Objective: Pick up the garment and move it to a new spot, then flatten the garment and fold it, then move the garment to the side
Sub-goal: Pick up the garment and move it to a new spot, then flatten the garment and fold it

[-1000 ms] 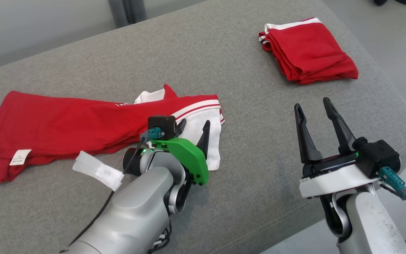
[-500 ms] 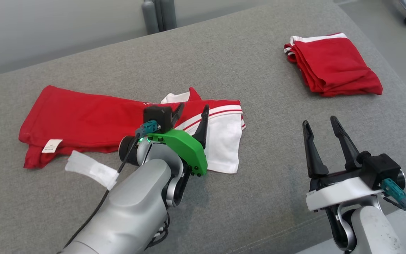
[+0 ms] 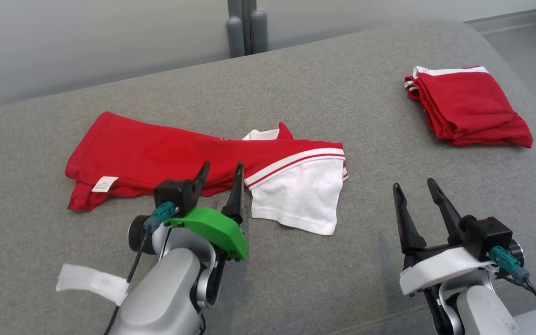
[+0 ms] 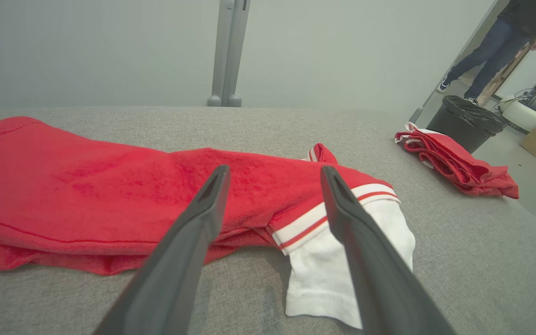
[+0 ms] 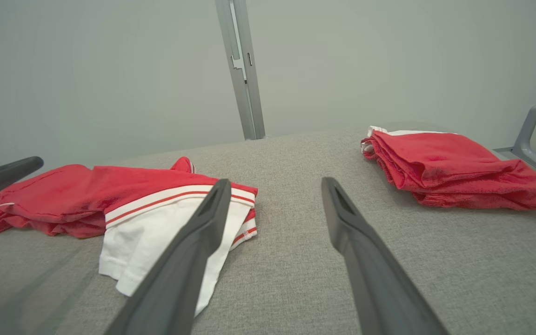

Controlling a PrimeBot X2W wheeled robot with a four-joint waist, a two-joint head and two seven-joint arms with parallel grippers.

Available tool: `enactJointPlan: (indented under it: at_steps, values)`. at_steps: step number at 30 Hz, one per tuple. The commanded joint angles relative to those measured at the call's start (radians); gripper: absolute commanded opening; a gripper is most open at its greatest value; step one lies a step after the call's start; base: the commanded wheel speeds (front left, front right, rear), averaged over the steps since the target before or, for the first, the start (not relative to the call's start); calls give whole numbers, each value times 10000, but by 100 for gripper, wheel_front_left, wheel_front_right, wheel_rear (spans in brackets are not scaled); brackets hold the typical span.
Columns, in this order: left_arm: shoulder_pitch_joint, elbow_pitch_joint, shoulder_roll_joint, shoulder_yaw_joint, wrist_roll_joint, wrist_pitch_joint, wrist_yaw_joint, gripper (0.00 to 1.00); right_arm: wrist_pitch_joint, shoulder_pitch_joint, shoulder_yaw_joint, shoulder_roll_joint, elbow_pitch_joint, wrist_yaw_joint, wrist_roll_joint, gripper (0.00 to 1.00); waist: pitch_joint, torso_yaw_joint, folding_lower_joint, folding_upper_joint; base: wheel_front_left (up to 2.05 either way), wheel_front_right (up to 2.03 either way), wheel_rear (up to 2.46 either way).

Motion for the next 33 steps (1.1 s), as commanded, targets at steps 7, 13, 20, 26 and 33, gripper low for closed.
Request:
enactJointPlan:
  at_steps: [7, 13, 20, 26, 33]
  values:
    - [1676, -1122, 269, 1603, 1129, -4, -87, 100, -28, 125, 173, -33, 744, 0, 244, 100, -190, 292, 0, 0, 0, 0, 0]
    - [2758, -2011, 274, 2613, 1890, -6, -183, 100, -26, -93, 431, -33, 1635, -1, 484, 100, -192, 775, 0, 0, 0, 0, 0]
    - [3375, -2729, 88, 3304, 2582, -5, -333, 100, -28, -616, 732, -36, 3127, -1, 910, 100, -164, 1571, 0, 0, 0, 0, 0]
    - [3563, -3017, -45, 3616, 2936, -5, -439, 100, -28, -1081, 824, -35, 4468, -1, 992, 100, -143, 2151, 0, 0, 0, 0, 0]
    - [3715, -3117, -94, 3946, 3155, -5, -553, 100, -26, -1418, 821, -39, 5566, 0, 1014, 49, -109, 2377, 0, 0, 0, 0, 0]
